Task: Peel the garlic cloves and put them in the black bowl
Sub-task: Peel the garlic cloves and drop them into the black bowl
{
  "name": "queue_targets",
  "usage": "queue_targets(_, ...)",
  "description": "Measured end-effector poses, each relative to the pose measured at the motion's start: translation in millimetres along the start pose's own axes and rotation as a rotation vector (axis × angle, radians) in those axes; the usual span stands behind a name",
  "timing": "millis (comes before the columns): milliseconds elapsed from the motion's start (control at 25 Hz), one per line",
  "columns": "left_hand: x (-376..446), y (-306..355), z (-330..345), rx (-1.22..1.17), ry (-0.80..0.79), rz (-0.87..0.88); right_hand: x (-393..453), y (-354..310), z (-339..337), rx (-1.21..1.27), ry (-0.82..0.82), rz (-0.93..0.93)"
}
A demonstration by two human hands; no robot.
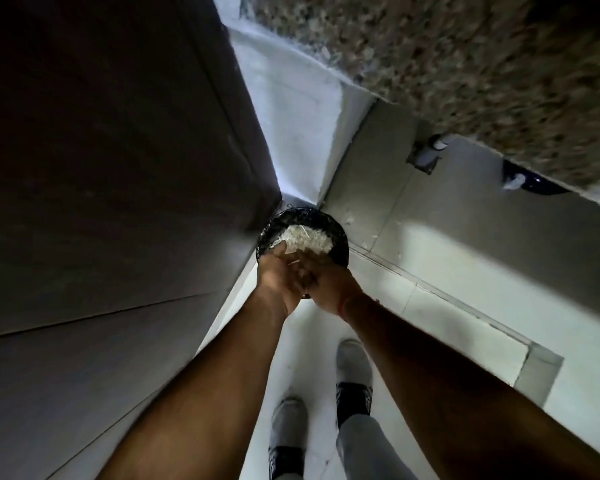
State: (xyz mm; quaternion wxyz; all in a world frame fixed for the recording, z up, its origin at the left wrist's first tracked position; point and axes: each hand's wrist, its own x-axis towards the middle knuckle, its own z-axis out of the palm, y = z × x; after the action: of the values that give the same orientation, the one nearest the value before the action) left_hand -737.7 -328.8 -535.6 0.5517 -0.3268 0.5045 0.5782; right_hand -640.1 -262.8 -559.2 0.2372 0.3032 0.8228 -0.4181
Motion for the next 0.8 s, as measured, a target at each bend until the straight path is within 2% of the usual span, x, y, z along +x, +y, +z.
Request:
queue_targets(80, 3, 1, -15, -0.006, 0.038, 0.046, 11, 3, -1, -0.063, 0.007, 0.075)
queue_targets(200, 13, -2, -28, 0.007, 0.103, 0.101, 7, -21, 10, 0.317, 0.126, -0.173)
queue_targets(280, 7, -1, -22, 0.037, 0.11, 0.09, 0, -25, 21, 0.339, 0.116, -0.215)
queue_targets(320, 1, 0, -19, 0.045, 0.06, 0.063, 0, -16, 21, 0.251, 0.084, -0.18)
queue_targets(400, -12, 1, -15, 0.049, -0.028, 0.038, 3, 6, 13, 0.052, 0.012, 0.079)
queue_targets(440, -14, 0, -18, 0.055, -0.041, 0.059, 3, 11, 7, 0.024, 0.031, 0.178)
queue_targets(480, -11, -3, -21, 0.063, -0.023, 0.086, 1, 12, 3, 0.038, 0.109, 0.174)
queue_targets(560, -8, -7, -24, 0.108, 0.067, 0.096, -9, -4, 1, 0.131, 0.259, -0.1)
queue_targets(640, -7, -6, -18, 0.125, 0.104, 0.054, -17, -12, 10, 0.068, 0.203, -0.265)
queue_targets(720, -18, -3, -6, 0.138, 0.059, 0.012, -20, 0, 14, -0.031, 0.119, -0.128)
queue_targets(800, -31, -1, -1, 0.302, 0.058, 0.092, -24, 12, 10, -0.084, 0.102, 0.123)
